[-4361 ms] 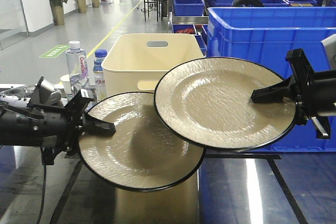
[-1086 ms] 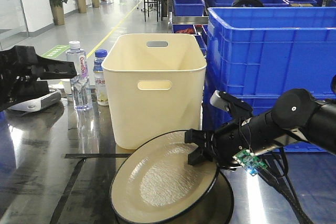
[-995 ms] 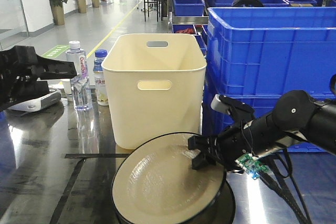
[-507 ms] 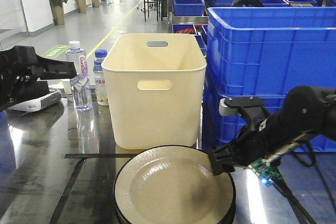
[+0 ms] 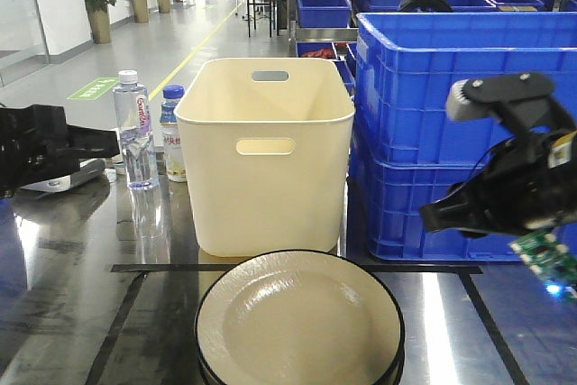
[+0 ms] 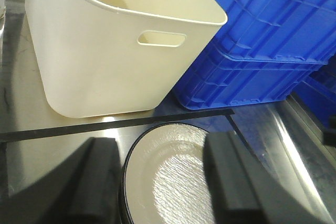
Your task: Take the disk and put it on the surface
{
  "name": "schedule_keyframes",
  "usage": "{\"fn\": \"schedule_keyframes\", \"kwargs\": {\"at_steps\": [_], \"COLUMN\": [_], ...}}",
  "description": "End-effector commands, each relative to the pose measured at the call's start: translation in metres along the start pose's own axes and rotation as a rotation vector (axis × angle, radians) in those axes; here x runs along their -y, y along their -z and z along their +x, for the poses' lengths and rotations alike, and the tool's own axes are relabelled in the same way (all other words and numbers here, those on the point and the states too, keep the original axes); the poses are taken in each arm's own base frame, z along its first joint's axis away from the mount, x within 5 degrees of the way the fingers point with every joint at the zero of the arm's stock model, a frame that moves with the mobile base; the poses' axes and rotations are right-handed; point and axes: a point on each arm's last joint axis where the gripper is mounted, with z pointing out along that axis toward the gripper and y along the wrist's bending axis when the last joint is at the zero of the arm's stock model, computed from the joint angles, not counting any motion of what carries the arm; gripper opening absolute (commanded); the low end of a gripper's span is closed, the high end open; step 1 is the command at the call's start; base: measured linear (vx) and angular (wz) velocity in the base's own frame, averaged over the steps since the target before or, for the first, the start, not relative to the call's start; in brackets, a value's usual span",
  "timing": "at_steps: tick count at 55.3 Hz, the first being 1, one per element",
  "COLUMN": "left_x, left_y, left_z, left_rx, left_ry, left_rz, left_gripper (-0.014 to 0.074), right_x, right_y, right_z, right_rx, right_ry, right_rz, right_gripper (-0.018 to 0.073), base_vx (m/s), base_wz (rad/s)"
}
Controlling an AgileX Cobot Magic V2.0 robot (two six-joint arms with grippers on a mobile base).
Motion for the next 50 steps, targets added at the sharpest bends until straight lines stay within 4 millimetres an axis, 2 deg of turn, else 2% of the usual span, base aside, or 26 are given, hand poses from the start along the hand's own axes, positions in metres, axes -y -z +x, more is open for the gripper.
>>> {"fn": "schedule_keyframes", "kwargs": {"at_steps": [1, 3, 12, 21, 50], "left_x": [0.011, 0.011, 0.011, 0.011, 0.011], "left_y": [0.013, 0.013, 0.013, 0.013, 0.013], "left_z": [-0.013, -0.014, -0.013, -0.013, -0.013], "left_rx": [0.102, 0.105, 0.104, 0.104, 0.104], "left_ry": [0.000, 0.000, 0.001, 0.001, 0.001], "left_rz": [0.020, 0.019, 0.020, 0.020, 0.020], "left_gripper": [0.0341, 0.0277, 0.0101, -0.0011, -0.0008], "right_x": [0.003, 0.003, 0.002, 0.002, 0.002], "right_y": [0.033, 0.037, 0.044, 0.044, 0.044], "right_z": [-0.012, -0.011, -0.011, -0.011, -0.011], "right_rx": [0.147, 0.156, 0.171, 0.168, 0.168], "right_ry": [0.007, 0.008, 0.004, 0.004, 0.004], "right_rz": [0.028, 0.029, 0.025, 0.025, 0.025], "right_gripper": [0.0182, 0.0144, -0.0006, -0.0013, -0.0011], "base_vx": [0.00, 0.00, 0.00, 0.00, 0.00], "base_wz": [0.00, 0.00, 0.00, 0.00, 0.00]}}
